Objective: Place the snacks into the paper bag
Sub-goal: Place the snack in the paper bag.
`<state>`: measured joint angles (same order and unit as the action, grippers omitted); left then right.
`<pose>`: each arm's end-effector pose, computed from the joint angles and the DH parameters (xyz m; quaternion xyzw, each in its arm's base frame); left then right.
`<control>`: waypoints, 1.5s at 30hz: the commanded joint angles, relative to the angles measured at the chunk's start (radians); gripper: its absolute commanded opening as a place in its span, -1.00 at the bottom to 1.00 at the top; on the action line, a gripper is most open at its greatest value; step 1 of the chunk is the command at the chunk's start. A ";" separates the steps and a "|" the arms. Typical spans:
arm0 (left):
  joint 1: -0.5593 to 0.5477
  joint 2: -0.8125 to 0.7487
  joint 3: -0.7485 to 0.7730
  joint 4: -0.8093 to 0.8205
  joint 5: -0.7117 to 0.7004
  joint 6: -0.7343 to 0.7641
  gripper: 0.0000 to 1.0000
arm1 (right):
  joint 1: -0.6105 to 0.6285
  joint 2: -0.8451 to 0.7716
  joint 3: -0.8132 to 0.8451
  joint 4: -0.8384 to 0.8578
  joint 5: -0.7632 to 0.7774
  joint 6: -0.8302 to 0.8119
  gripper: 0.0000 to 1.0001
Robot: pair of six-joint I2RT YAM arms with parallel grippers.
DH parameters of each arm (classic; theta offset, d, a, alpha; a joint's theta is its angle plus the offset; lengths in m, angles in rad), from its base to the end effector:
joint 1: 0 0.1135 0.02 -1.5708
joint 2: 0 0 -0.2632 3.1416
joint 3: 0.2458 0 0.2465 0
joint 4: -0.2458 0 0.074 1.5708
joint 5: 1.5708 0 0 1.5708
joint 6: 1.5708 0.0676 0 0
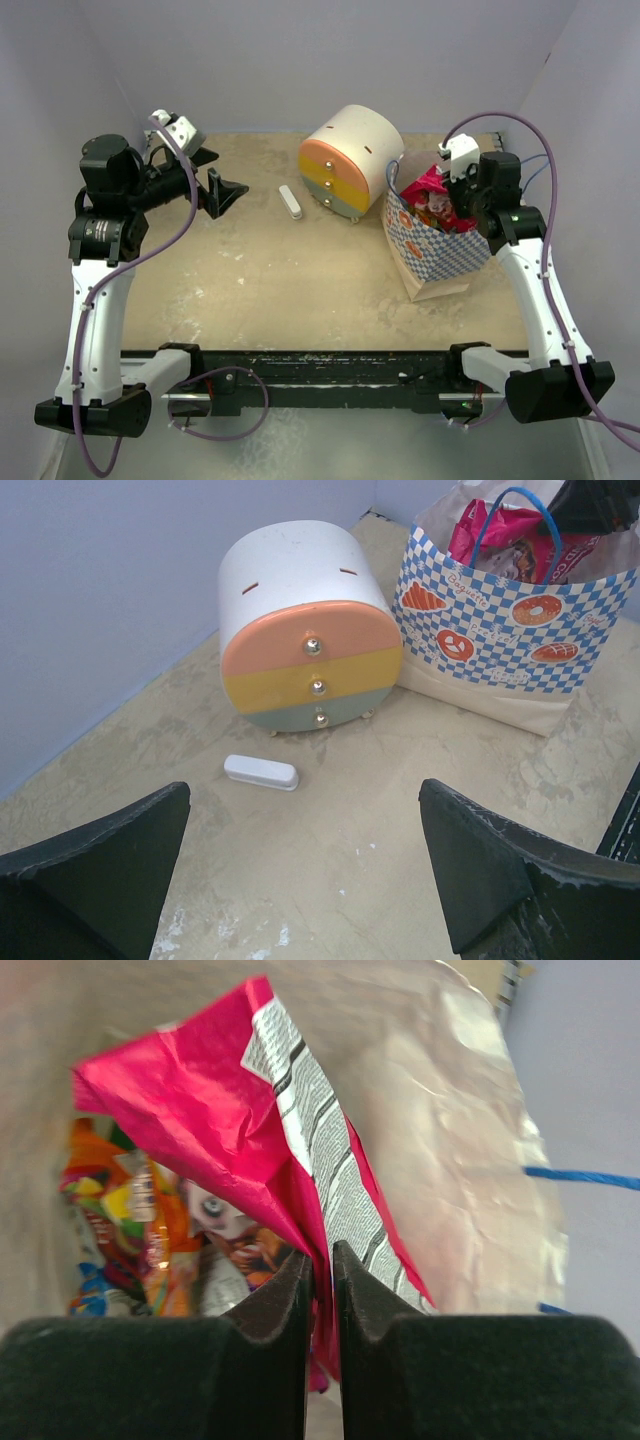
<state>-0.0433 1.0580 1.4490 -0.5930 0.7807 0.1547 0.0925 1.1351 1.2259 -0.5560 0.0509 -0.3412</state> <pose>0.2063 -0.0566 0.4649 0.3102 0.6892 -0.2618 0.6002 0.2672 0.0213 0.3700 -0.1700 0.8337 -0.0866 0.5182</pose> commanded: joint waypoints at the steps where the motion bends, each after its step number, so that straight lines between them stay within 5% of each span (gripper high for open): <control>1: 0.011 -0.012 -0.002 0.027 0.024 0.011 0.98 | 0.001 -0.017 0.003 -0.019 -0.234 0.030 -0.58; 6: 0.013 -0.020 -0.005 0.022 0.025 0.016 0.98 | 0.002 0.007 0.015 -0.057 -0.305 0.027 -0.45; 16: 0.013 -0.018 -0.007 0.021 0.027 0.016 0.98 | 0.001 0.045 -0.010 -0.081 -0.347 0.021 -0.52; 24: 0.013 -0.028 -0.013 0.018 0.027 0.020 0.98 | 0.002 0.044 0.051 -0.166 -0.557 -0.012 -0.53; 36: 0.014 -0.033 -0.015 0.014 0.026 0.027 0.98 | 0.001 -0.060 0.114 -0.001 -0.315 0.016 -0.28; 45: 0.014 -0.033 -0.016 0.014 0.026 0.026 0.98 | 0.001 0.069 0.145 0.083 -0.189 0.057 -0.36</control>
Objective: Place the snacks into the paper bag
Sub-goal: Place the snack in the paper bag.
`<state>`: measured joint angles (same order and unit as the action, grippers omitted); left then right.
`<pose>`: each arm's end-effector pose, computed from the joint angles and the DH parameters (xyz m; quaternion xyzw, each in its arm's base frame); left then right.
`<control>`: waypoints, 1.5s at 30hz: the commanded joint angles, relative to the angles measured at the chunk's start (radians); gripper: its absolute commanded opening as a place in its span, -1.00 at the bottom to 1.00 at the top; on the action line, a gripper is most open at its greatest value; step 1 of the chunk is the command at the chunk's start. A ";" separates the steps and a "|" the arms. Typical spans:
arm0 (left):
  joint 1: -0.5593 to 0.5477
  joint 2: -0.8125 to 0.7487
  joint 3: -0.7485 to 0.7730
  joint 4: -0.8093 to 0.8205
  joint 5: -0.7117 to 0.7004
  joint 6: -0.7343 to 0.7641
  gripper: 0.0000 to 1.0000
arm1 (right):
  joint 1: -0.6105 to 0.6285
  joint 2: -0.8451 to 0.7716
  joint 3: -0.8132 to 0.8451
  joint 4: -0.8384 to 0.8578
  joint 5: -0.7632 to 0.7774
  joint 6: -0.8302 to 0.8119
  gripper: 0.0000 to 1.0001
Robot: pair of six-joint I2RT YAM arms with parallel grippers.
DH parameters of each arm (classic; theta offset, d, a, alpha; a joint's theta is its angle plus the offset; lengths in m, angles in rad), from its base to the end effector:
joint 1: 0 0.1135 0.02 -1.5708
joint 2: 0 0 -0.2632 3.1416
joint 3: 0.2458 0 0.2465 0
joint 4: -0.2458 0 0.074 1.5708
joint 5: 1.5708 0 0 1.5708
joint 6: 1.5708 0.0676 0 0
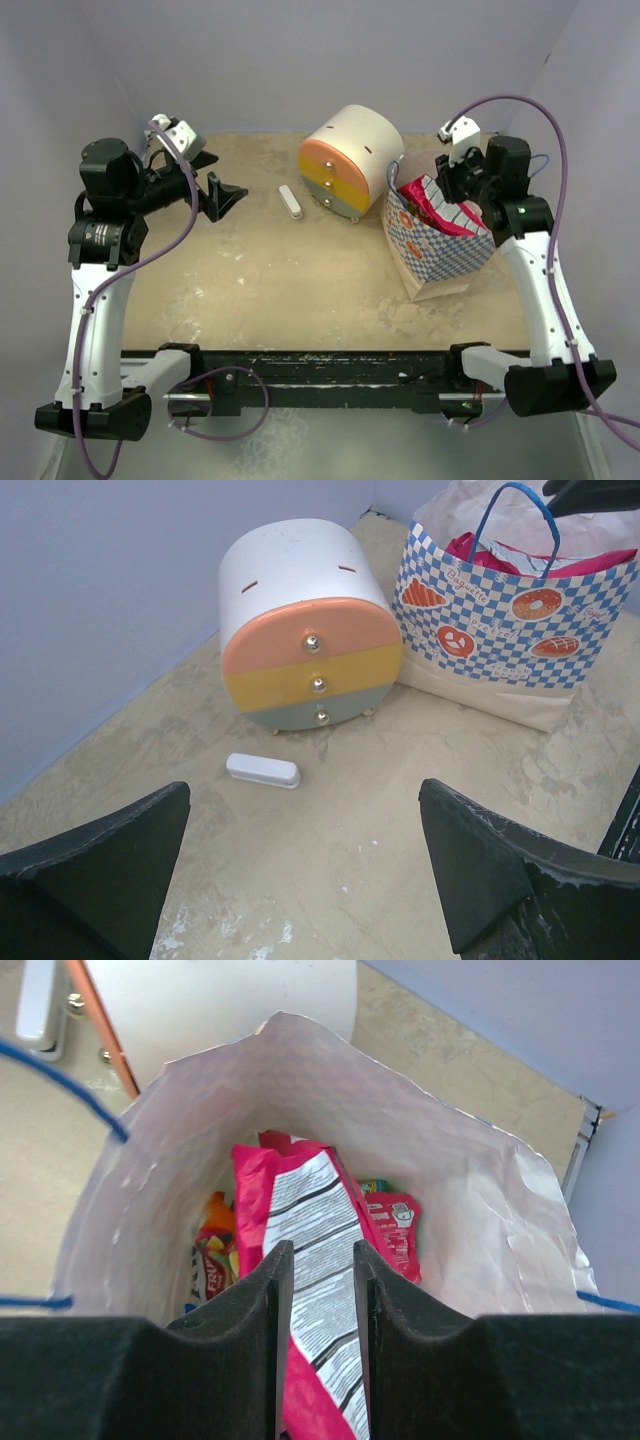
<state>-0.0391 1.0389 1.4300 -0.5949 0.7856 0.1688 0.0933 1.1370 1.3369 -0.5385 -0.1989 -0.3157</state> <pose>0.2019 -0.0557 0.4623 0.3148 0.6874 -0.2584 0.6014 0.2617 0.0379 0.4120 -0.2211 0.7835 0.0167 0.5804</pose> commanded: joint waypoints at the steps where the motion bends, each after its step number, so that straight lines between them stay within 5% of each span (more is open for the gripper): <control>1: 0.010 -0.013 0.000 0.015 0.021 0.012 0.98 | 0.001 0.088 0.034 0.066 0.071 0.030 -0.37; 10: 0.010 -0.025 -0.017 0.026 0.013 0.012 0.98 | 0.005 0.189 -0.003 0.004 -0.048 -0.030 -0.43; 19: 0.010 -0.043 -0.082 0.084 -0.172 -0.012 0.98 | 0.011 0.197 -0.026 -0.080 -0.153 -0.061 -0.28; 31: 0.010 -0.121 -0.199 0.193 -0.499 -0.124 0.98 | 0.011 0.062 0.075 -0.090 -0.034 0.049 0.51; 34: 0.010 -0.147 -0.235 0.227 -0.540 -0.144 0.98 | 0.011 0.009 0.016 -0.066 -0.026 0.087 0.99; 45: 0.010 -0.265 -0.354 0.309 -0.550 -0.258 0.98 | 0.011 -0.047 0.023 -0.108 0.110 0.196 0.99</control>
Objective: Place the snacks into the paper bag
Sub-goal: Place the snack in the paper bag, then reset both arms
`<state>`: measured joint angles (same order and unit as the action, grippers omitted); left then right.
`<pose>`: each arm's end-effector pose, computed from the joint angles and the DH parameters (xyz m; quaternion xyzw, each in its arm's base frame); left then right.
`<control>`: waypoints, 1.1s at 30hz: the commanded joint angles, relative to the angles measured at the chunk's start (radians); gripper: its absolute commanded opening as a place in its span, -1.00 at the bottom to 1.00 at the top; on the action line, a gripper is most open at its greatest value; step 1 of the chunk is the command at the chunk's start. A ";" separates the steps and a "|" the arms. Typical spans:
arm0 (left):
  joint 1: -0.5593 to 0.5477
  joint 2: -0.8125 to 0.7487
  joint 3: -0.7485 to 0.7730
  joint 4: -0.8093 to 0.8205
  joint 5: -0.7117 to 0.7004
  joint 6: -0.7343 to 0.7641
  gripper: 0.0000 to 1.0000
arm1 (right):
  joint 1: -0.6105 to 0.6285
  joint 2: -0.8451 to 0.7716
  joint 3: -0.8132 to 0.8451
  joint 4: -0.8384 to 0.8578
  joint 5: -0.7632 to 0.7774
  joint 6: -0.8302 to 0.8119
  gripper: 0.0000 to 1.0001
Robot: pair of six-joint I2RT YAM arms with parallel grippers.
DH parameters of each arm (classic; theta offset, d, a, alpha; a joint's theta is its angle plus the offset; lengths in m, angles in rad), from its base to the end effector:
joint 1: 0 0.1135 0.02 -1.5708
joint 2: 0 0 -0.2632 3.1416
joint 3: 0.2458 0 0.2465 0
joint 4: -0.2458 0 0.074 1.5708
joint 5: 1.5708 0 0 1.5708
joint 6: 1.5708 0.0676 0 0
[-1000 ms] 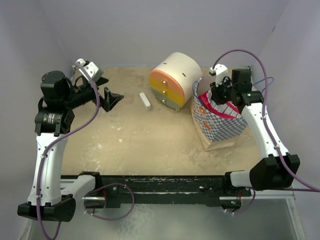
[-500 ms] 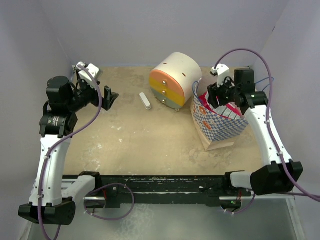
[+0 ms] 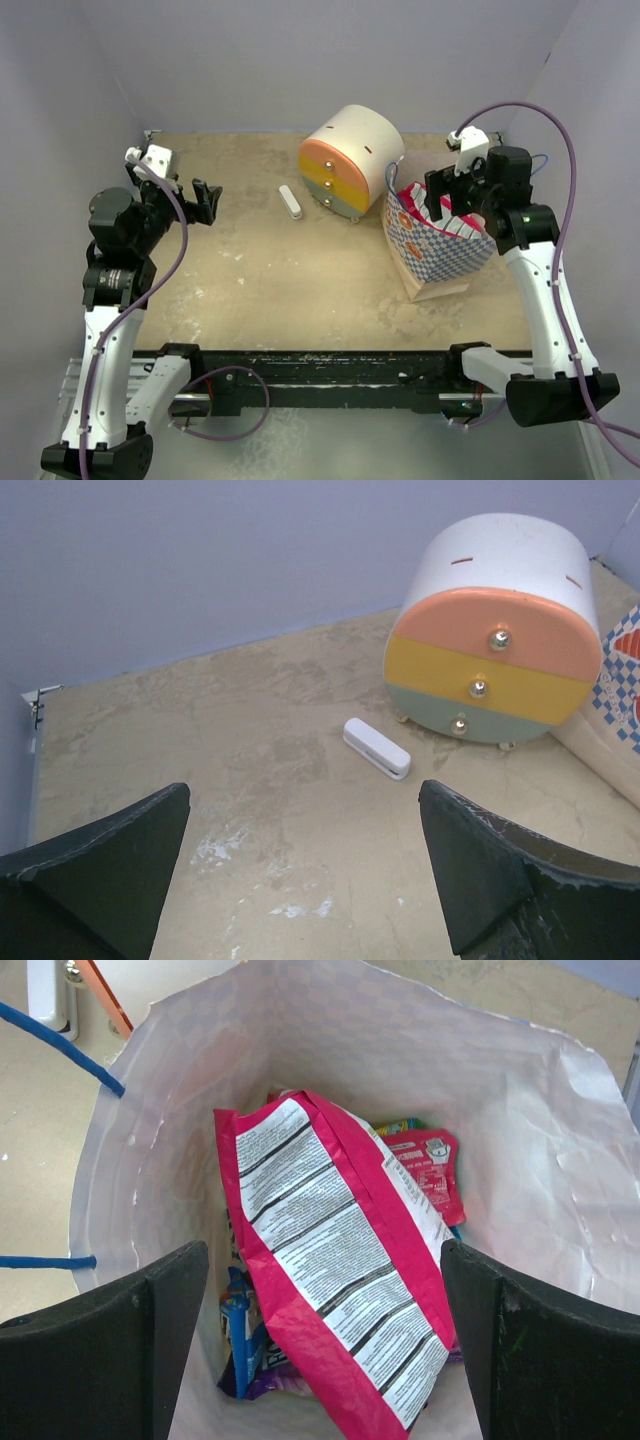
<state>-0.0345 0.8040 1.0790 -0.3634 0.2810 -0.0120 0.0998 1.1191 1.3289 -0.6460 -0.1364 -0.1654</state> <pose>0.1888 -0.0253 0.4134 0.1028 0.7293 -0.1188 0.6659 0.2521 0.0345 0.3992 -0.1475 0.8292 0.0399 0.5377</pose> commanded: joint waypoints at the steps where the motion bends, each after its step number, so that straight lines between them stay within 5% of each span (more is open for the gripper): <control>1: 0.005 -0.030 0.012 0.060 -0.034 -0.057 0.98 | 0.005 -0.034 0.035 -0.002 0.045 0.045 0.99; 11: 0.005 -0.069 0.029 -0.047 0.120 0.154 0.98 | 0.005 -0.058 0.054 0.019 -0.016 0.028 0.99; 21: 0.011 -0.123 -0.030 -0.019 0.008 0.075 0.98 | -0.005 -0.334 -0.202 0.260 0.139 0.025 0.99; 33: 0.048 -0.165 -0.017 -0.107 -0.115 0.139 0.98 | -0.150 -0.474 -0.166 0.211 -0.092 -0.032 0.99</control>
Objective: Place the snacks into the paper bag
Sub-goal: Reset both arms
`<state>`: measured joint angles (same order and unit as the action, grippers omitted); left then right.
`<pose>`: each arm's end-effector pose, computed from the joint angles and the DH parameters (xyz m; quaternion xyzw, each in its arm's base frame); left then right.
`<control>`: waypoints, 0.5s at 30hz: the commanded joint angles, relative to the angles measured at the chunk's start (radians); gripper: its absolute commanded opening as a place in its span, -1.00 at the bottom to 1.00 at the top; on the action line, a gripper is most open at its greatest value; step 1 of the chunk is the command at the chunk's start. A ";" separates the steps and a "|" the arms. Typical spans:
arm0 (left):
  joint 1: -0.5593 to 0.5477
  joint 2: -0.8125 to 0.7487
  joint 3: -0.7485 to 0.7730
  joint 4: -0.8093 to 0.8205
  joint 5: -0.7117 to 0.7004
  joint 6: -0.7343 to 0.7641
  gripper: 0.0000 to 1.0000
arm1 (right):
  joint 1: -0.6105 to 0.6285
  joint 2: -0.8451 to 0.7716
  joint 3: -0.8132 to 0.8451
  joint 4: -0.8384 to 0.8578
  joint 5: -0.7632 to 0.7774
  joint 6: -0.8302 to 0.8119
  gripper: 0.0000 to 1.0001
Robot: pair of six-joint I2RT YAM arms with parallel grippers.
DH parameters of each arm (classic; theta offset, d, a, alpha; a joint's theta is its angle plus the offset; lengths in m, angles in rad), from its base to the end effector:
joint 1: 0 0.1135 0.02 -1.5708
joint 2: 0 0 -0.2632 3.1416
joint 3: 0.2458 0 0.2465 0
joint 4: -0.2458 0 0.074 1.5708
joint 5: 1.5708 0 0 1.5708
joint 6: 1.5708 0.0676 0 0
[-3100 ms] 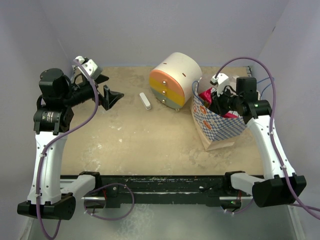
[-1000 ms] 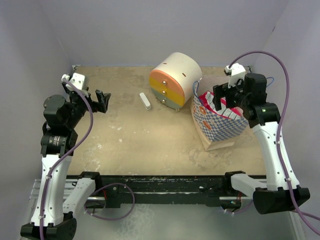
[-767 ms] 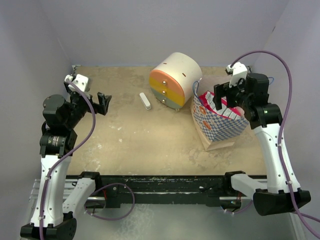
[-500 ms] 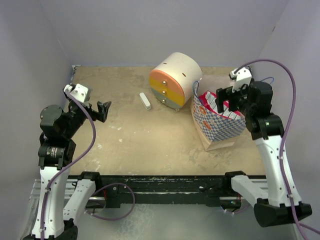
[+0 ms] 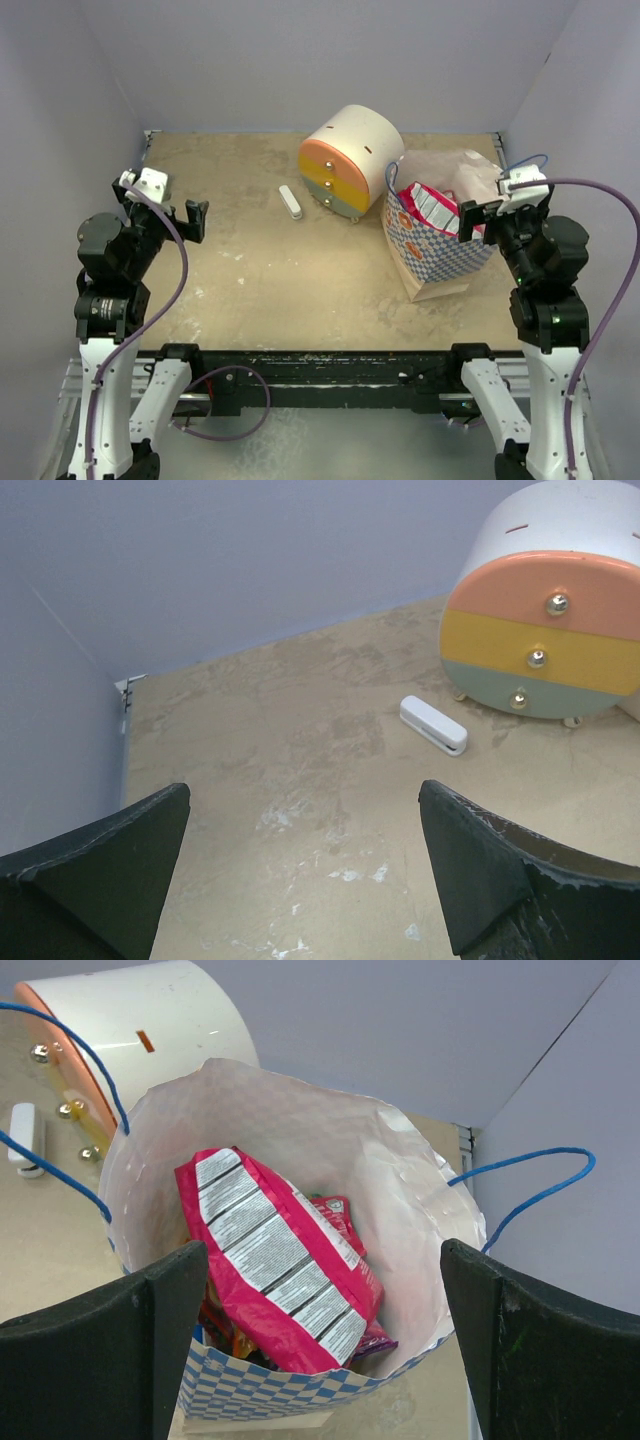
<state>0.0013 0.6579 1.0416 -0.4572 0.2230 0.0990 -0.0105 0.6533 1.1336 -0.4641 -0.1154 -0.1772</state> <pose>0.1506 -0.0148 0.4093 0.1112 0.7235 -0.0475 0.6797 0.1365 0.0063 0.4394 -0.0993 0.6943 -0.0264 0.7123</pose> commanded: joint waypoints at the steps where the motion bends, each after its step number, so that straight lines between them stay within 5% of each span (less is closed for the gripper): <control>1: 0.015 -0.024 0.012 -0.012 -0.056 0.028 0.98 | -0.046 -0.011 0.031 0.025 -0.121 -0.020 0.99; 15: 0.047 -0.052 -0.043 -0.007 -0.006 0.035 0.99 | -0.068 0.011 0.039 -0.006 -0.091 -0.021 0.99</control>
<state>0.0338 0.6159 1.0000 -0.4938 0.1986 0.1173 -0.0734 0.6525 1.1339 -0.4812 -0.2054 -0.1909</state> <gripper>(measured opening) 0.992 0.995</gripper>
